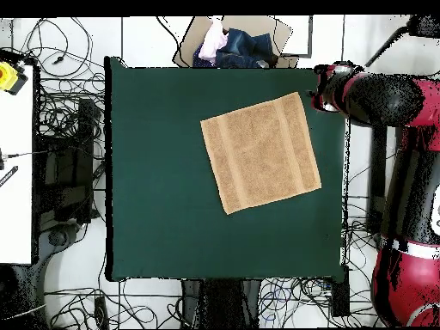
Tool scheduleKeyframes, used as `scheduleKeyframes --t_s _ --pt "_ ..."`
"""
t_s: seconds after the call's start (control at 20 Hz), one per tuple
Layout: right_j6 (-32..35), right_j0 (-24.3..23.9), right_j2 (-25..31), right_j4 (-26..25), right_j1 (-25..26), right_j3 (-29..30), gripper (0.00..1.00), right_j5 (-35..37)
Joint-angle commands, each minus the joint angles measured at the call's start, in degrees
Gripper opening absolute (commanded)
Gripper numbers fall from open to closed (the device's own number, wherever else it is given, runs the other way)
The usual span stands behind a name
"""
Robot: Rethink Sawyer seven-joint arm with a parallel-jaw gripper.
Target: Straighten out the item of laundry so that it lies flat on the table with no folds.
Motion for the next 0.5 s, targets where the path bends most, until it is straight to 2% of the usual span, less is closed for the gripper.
scheduleKeyframes --t_s 0.05,0.3,0.5 --pt "35.38 5.1 -12.1 8.81 -8.9 -4.58 1.0 7.27" --pt "30.47 5.03 -14.03 13.61 -13.68 -2.61 1.0 7.89" --pt "26.4 2.24 -13.2 19.15 -22.91 4.34 1.0 10.24"
